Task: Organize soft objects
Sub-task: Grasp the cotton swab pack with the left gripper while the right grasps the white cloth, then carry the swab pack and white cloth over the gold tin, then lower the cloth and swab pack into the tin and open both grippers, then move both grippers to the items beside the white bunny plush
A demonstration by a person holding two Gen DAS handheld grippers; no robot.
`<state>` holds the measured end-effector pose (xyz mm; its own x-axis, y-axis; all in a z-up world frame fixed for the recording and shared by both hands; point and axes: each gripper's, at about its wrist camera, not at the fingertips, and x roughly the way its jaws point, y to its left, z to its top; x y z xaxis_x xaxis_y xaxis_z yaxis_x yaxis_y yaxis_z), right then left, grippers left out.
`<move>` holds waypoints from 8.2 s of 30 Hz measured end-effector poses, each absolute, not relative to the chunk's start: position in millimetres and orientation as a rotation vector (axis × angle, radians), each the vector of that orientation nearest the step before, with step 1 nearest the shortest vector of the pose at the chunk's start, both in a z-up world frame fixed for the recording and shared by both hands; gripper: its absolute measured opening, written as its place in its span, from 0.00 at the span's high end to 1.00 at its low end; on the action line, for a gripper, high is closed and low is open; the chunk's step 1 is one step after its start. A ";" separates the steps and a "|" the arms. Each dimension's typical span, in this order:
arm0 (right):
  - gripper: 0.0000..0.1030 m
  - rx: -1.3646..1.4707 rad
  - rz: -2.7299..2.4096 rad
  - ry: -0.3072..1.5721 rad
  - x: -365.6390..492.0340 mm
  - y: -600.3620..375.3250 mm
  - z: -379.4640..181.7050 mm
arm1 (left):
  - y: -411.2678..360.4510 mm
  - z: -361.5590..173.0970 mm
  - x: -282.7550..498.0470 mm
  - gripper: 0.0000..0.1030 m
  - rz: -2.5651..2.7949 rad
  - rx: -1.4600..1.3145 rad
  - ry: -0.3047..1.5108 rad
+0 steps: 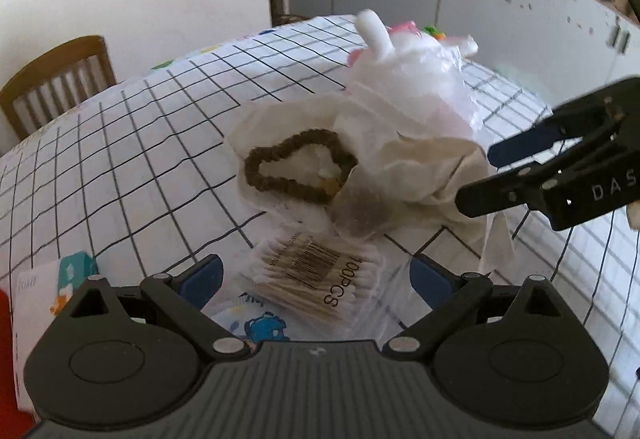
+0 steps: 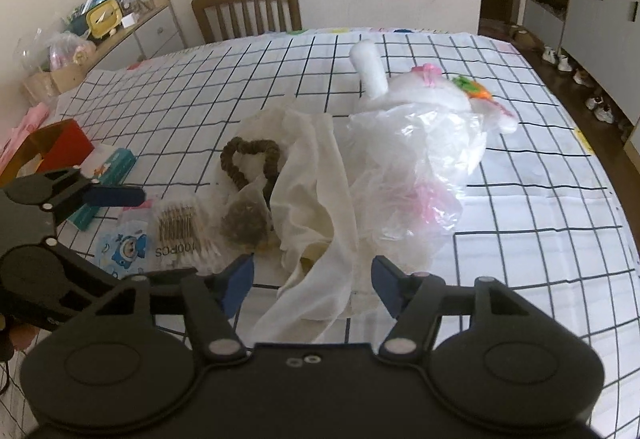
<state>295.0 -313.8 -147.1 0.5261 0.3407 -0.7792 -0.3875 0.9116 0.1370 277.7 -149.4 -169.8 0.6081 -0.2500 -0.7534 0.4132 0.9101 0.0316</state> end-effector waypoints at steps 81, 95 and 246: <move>0.97 -0.130 0.922 0.483 229.1 -78.2 37.9 | 92.6 -21.2 149.5 0.23 0.095 -0.036 0.687; 0.97 -0.197 0.986 0.547 271.1 6.5 12.4 | 150.0 -47.5 179.5 0.23 0.219 -0.054 0.768; 0.37 -0.037 0.414 0.846 345.0 -369.4 -137.7 | -194.6 -167.2 298.9 0.04 -0.173 0.007 0.810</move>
<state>345.1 -369.4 -137.7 0.5880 0.3410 -0.7335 -0.3702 0.9197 0.1308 298.9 -194.6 -167.2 0.6764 -0.1509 -0.7209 0.1563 0.9859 -0.0596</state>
